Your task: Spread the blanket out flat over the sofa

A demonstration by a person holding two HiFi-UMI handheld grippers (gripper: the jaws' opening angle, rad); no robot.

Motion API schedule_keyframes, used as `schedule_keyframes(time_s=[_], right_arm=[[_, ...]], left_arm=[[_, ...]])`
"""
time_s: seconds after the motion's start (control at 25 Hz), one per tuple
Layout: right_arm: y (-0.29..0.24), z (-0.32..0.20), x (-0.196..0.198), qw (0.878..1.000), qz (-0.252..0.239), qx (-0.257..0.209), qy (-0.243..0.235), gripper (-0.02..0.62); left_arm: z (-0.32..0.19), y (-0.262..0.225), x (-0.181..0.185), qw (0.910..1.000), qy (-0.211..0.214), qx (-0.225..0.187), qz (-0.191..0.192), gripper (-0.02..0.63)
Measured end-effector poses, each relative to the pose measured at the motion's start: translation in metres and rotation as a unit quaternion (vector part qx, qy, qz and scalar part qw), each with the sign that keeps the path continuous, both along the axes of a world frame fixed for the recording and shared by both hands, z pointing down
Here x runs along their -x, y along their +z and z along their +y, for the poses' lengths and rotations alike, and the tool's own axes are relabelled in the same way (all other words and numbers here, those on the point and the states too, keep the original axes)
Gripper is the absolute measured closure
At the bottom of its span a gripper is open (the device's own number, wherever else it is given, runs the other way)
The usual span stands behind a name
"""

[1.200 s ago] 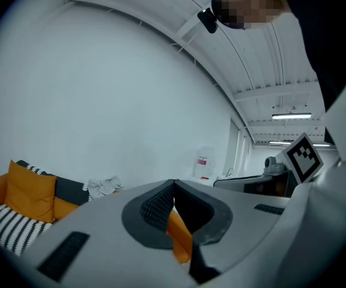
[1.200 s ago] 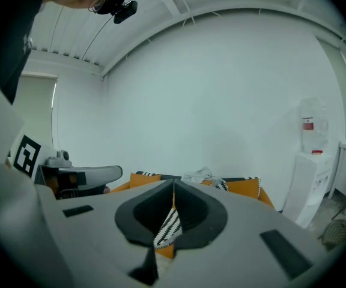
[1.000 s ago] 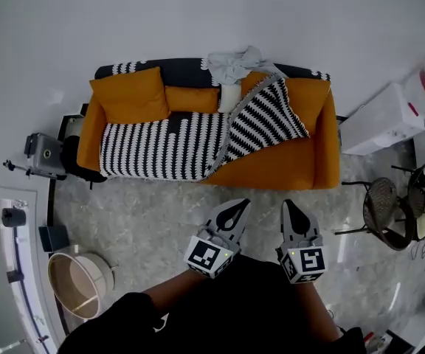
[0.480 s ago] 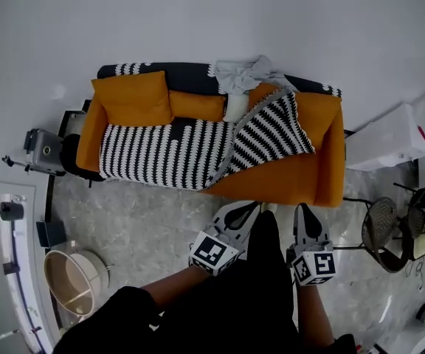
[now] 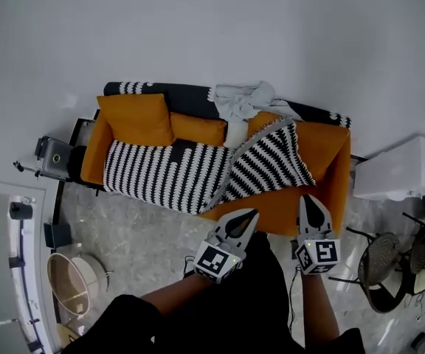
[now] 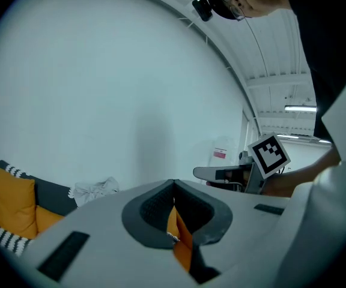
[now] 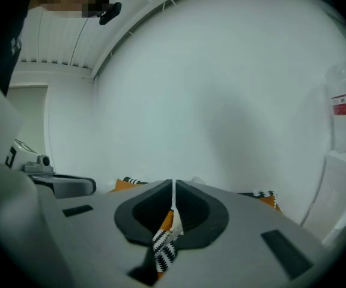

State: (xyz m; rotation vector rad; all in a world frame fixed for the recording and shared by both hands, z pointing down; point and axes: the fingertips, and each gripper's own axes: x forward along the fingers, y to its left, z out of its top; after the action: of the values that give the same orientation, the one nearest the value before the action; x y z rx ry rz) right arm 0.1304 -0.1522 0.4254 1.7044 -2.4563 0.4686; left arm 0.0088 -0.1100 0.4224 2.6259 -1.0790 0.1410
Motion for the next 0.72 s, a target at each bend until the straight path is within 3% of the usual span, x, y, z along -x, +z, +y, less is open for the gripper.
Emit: schedule_keyframes(time_s=[0.2,0.36,0.52,0.72], right_arm=[[0.038,-0.08,-0.043,1.0,0.003,0.013,-0.008,0.554],[0.08,-0.132,-0.063,0.999,-0.001,0.041,-0.025,0.554],[0.137,-0.176,-0.072,0.995,-0.001,0.092,-0.046,0.551],[0.209,-0.225,-0.067,0.986,0.054,0.132,-0.089,0.497]], left_arm=[[-0.058,0.034,-0.048,0.999,-0.024,0.028,-0.027,0.591],[-0.099,0.053,-0.077,0.999,-0.037,0.017,-0.021,0.591],[-0.133,0.07,-0.089,0.9964,-0.07,0.037,-0.027,0.591],[-0.159,0.075,-0.091,0.9936,-0.098,0.044,-0.034,0.591]])
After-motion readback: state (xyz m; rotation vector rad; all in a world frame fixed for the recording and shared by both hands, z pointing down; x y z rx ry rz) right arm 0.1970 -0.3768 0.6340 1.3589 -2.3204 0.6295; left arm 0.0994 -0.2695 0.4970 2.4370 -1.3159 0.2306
